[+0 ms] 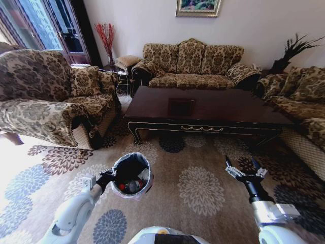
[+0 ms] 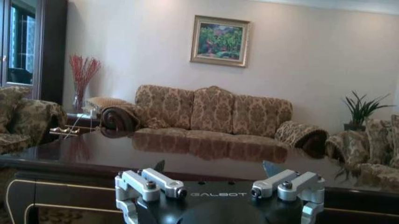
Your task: Move to the front of the table and place the trash on the table into the trash bin.
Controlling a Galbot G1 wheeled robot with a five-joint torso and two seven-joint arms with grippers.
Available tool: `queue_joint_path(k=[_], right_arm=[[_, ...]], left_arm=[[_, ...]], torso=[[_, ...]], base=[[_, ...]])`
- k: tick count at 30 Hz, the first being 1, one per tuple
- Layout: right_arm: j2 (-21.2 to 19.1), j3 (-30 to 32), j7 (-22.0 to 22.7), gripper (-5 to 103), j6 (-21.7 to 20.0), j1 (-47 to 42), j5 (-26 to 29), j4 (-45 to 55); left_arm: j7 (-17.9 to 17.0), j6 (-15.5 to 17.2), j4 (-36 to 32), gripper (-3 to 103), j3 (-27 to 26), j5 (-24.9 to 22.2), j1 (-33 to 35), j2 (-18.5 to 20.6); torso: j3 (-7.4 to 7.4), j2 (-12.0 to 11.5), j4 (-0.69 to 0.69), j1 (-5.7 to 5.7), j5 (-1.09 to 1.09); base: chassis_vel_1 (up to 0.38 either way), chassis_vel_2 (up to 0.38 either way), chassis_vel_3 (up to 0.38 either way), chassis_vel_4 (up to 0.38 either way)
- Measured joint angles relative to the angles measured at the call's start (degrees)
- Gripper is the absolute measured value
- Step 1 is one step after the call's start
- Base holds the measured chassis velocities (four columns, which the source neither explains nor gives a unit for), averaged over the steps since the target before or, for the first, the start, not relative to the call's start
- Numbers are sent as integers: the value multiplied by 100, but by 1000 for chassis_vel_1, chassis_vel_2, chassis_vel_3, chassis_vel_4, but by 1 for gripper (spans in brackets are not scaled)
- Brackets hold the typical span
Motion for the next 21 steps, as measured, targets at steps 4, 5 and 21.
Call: queue_joint_path(k=[4,5,21], right_arm=[[0,0,0,100,-2,0,1,0],[0,0,0,100,-2,0,2,1],[0,0,0,100,-2,0,3,1]], left_arm=[[-95,294,-41,1,18,-69,-185,124],[-127,353,-41,1,25,-70,-213,150],[-328,605,148,1,49,-33,-412,259]], torso=[[-70,-111,-1,-43,0],[-89,-140,-1,-53,0],[-311,-517,-1,-208,0]], base=[[0,0,0,0],[0,0,0,0],[0,0,0,0]])
